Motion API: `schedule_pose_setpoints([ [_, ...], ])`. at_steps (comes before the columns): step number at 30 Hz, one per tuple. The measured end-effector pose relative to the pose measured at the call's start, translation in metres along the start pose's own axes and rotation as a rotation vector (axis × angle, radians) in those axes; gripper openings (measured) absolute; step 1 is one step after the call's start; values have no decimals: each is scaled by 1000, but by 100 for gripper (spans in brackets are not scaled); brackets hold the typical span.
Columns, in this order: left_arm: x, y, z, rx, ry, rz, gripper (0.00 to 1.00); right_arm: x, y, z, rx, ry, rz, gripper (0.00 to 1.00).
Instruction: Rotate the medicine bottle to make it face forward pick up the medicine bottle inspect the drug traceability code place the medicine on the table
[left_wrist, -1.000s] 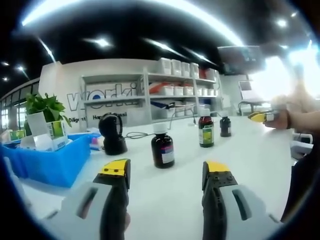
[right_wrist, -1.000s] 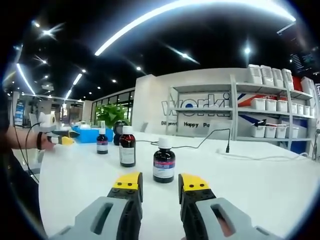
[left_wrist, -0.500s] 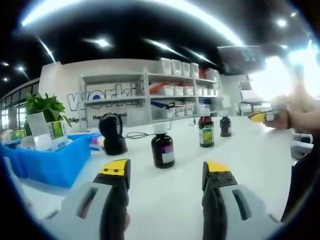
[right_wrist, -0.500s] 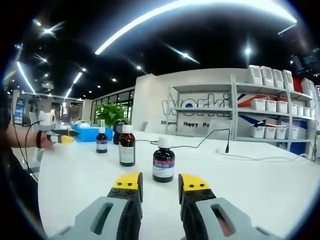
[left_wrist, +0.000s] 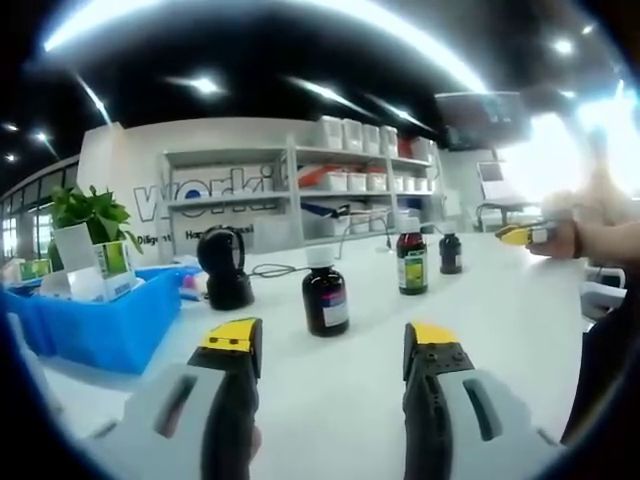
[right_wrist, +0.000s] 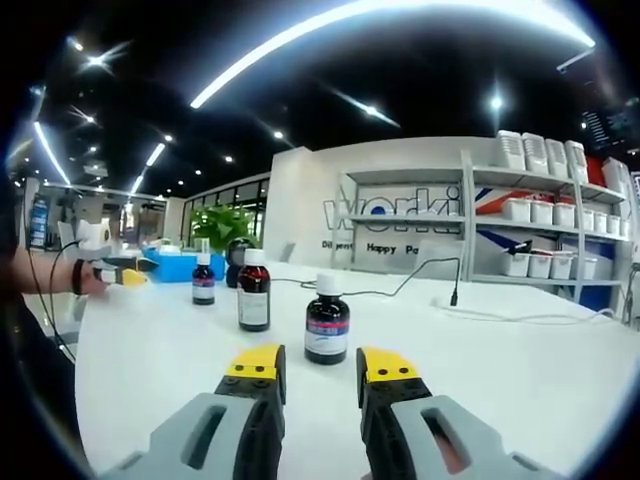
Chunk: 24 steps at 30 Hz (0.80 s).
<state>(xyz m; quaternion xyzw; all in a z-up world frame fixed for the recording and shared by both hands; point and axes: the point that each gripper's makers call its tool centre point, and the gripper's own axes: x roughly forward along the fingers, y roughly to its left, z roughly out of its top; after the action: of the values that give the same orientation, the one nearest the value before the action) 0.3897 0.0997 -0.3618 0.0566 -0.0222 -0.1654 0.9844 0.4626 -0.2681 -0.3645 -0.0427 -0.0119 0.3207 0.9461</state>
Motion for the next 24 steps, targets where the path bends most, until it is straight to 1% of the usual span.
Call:
schedule_pose_setpoints([
  [24,0,5,-3,3,-3,4,48,0,0,0,-3,2,0,24],
])
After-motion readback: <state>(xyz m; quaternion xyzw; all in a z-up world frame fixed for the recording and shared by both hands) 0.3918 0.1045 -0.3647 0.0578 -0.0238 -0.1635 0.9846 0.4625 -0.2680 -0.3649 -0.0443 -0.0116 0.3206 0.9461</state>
